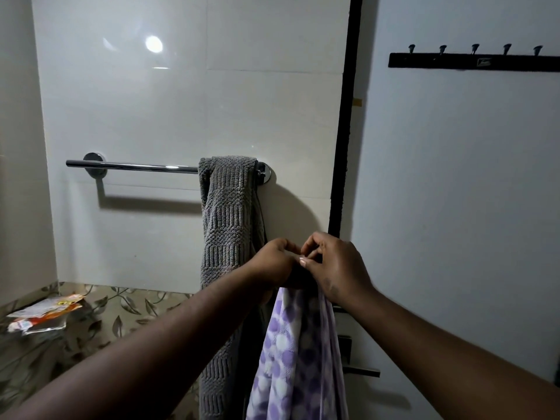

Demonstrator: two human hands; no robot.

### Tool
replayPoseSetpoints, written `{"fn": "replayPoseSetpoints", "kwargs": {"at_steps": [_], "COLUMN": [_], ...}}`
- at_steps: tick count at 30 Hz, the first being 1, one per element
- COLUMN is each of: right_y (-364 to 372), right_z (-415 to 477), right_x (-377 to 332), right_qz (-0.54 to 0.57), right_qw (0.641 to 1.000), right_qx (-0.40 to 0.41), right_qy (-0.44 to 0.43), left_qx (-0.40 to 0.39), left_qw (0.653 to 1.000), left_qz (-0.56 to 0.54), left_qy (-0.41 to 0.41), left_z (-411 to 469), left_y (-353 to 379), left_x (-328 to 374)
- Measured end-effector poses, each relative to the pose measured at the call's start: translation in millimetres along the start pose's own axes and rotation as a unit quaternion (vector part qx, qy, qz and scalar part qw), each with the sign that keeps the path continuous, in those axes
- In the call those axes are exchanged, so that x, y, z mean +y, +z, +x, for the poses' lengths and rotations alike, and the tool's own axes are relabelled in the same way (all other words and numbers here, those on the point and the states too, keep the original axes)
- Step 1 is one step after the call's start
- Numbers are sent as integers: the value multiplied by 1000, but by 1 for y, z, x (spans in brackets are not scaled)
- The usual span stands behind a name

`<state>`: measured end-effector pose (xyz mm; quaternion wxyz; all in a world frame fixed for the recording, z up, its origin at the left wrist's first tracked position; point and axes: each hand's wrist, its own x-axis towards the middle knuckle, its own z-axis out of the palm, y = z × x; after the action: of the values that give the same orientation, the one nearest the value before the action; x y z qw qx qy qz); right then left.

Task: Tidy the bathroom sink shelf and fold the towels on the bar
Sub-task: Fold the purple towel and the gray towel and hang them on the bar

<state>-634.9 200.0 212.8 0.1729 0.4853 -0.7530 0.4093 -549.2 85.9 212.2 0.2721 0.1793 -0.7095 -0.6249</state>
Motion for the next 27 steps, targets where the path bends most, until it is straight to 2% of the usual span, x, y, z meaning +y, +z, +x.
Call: {"fn": "replayPoseSetpoints", "kwargs": {"at_steps": [4, 8, 10, 12, 14, 18, 22, 24, 27], "right_y": [1, -3, -4, -4, -4, -5, 1, 4, 8], "right_z": [-3, 1, 3, 3, 3, 5, 7, 6, 7], "right_x": [6, 11, 11, 10, 9, 9, 7, 6, 0], "right_qz": [5, 44, 57, 53, 54, 99, 137, 144, 179], "right_qw": [1000, 999, 998, 998, 997, 988, 972, 972, 964], "right_qx": [-18, -5, -5, -9, -17, -56, -92, -66, -14], "right_qy": [-9, 14, 30, 39, 49, 106, 165, 176, 194], "left_qx": [-40, -57, -35, 0, 25, 5, 64, 68, 53], "left_qw": [999, 998, 991, 951, 910, 919, 926, 936, 967], "left_qz": [-13, 18, 116, 286, 382, 341, 300, 262, 145], "left_qy": [-6, 3, 48, 117, 161, 199, 220, 223, 201], "left_z": [0, 0, 4, 8, 9, 10, 14, 14, 13], "left_y": [-1, -2, -5, -11, -15, -10, -2, 0, 5], "left_x": [-5, -8, -7, -6, -5, -8, -12, -13, -14]}}
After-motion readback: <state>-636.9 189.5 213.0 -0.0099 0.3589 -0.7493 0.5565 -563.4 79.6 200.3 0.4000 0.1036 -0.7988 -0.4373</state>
